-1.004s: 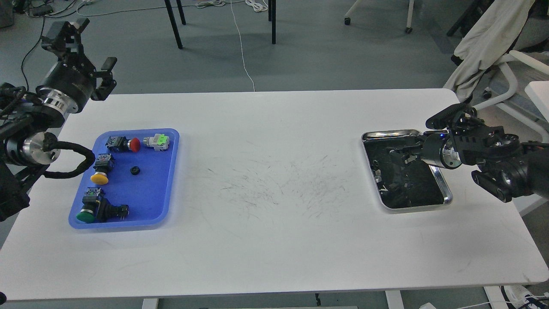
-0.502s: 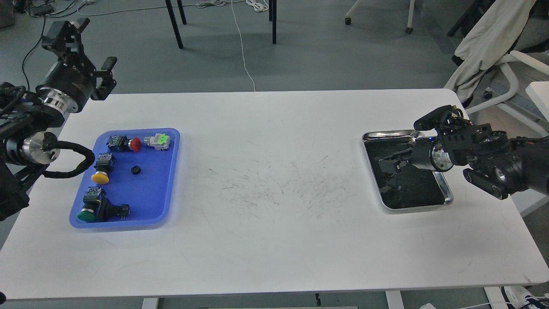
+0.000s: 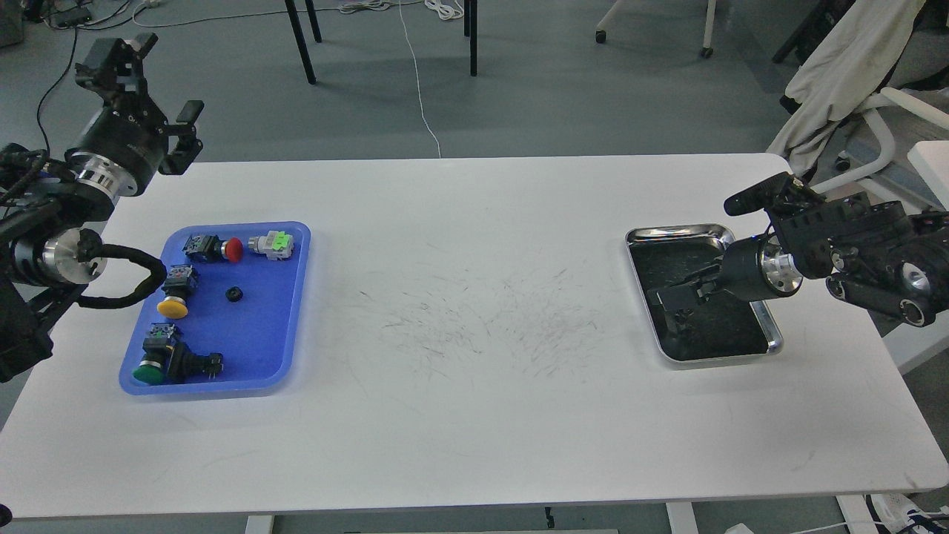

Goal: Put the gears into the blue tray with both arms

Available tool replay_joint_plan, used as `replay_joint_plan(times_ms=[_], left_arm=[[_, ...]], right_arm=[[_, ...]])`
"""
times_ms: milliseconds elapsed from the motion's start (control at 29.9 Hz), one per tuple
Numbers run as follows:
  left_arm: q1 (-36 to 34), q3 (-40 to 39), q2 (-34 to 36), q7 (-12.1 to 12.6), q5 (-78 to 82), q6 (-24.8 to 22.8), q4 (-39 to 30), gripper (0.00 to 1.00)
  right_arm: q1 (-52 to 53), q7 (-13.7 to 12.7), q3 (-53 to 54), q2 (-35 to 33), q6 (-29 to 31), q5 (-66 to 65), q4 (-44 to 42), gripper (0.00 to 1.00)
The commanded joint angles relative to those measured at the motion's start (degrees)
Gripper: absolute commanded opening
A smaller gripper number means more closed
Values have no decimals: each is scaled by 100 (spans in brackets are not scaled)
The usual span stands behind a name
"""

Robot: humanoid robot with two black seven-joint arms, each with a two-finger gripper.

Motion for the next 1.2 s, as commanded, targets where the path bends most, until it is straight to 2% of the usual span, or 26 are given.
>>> replay_joint_plan(times_ms=[0,435,770,1171], left_arm=[[6,0,24,0,1,-8,-5,100],[15,0,51,0,1,-17,-14,100],[15,0,16,0,9,0,-5,100],[15,0,15,0,9,9,-5,100]], right_arm=[[-32,0,-53,5,9,-87,37,94],[-76,0,-141,67,26,-167,36,94],[152,0,-176,-30,413,-167,72,97],[425,0,-246,-469,685,-377,722,97]])
